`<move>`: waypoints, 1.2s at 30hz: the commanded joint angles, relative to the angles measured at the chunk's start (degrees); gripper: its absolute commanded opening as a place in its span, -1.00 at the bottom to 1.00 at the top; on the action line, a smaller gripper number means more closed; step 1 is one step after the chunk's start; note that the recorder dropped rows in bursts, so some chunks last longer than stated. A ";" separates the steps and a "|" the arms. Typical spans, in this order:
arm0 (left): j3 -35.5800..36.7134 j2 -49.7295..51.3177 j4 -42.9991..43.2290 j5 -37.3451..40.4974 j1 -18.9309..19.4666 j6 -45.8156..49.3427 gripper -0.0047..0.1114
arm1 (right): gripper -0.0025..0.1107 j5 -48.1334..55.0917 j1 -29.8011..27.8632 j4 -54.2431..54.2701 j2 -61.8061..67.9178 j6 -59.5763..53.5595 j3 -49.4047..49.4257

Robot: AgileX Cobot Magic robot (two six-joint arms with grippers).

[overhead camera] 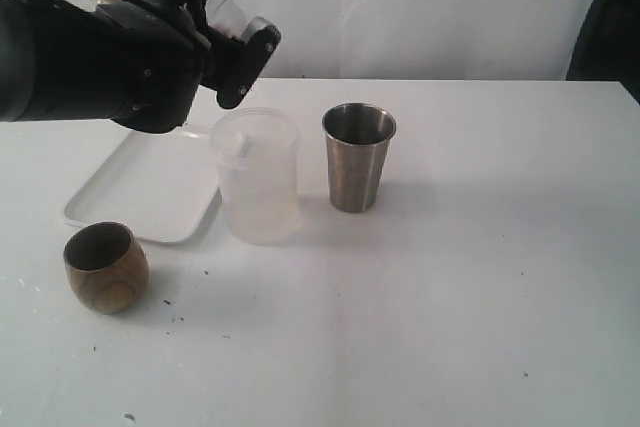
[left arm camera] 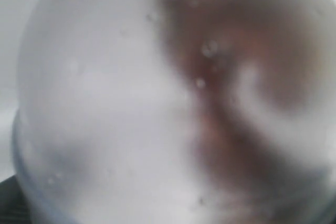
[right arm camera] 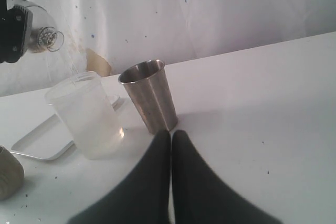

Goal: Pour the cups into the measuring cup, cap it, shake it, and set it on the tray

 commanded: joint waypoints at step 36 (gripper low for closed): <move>29.12 -8.99 -62.49 -98.86 37.95 -45.12 -0.92 | -0.96 -0.97 0.10 -0.17 -0.37 -1.85 0.31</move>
